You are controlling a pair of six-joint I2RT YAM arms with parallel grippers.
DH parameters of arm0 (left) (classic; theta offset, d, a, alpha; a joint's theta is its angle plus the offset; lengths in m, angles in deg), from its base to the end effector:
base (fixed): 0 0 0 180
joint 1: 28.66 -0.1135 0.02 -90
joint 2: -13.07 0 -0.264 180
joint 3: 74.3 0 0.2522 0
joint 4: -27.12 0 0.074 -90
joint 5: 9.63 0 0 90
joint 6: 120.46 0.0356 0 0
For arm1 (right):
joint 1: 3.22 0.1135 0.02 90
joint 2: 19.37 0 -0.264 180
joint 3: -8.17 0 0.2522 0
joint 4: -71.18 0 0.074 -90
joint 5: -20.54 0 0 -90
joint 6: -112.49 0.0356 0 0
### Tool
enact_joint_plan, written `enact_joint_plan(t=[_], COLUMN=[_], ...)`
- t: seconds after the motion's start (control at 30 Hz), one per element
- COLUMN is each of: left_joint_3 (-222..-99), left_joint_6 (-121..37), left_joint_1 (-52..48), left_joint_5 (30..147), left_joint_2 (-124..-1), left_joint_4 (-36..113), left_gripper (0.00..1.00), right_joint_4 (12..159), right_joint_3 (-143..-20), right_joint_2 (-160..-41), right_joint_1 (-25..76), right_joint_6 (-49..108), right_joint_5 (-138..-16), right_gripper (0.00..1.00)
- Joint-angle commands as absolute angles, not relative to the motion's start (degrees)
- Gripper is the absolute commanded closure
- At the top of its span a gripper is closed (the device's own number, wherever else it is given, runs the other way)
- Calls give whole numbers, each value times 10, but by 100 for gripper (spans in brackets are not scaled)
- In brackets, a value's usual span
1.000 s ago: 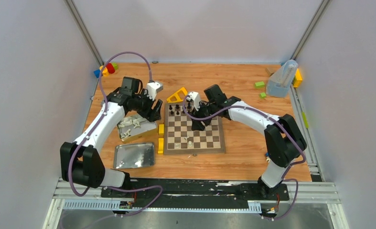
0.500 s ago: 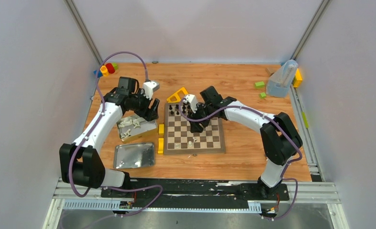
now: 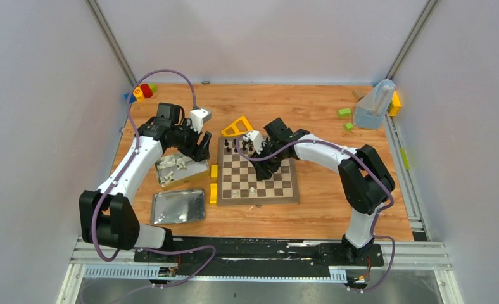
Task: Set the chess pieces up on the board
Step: Pick up the chess piece from the chessboard.
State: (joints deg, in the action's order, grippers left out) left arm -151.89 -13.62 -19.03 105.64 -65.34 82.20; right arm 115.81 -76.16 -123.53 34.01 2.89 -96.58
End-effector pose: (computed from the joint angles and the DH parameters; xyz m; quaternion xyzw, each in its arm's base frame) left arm 0.2722 -0.0616 0.2806 0.2760 0.8934 -0.1907 0.2987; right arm 0.2827 0.2352 0.1886 -0.4967 0.8092 0.2589 0.1773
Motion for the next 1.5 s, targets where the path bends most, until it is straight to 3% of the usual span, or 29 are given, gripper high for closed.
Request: enact_joint_plan(t=[0.0,0.57,1.23,1.47], left_joint_3=[-1521,-1523,-1525,-1526], left_joint_6=[-127,-126,-126,-127], left_joint_1=[-196,-196,-196,-197], left_joint_5=[1063,1064,1070,1082], left_joint_2=[-636,-640,-648,-649], left_joint_4=[817,818,822,820], left_gripper=[21,21,21,21], right_joint_4=[1167,1179,1172,1173], right_joint_3=[-771,-737,-711,-707], right_joint_2=[-1248,-1224,-1216,-1207], right_joint_1=[348,363,384,384], right_joint_6=[22,-16,-24,-29], right_joint_5=[-954,-930,-891,-883], right_gripper=[49,55,72,86])
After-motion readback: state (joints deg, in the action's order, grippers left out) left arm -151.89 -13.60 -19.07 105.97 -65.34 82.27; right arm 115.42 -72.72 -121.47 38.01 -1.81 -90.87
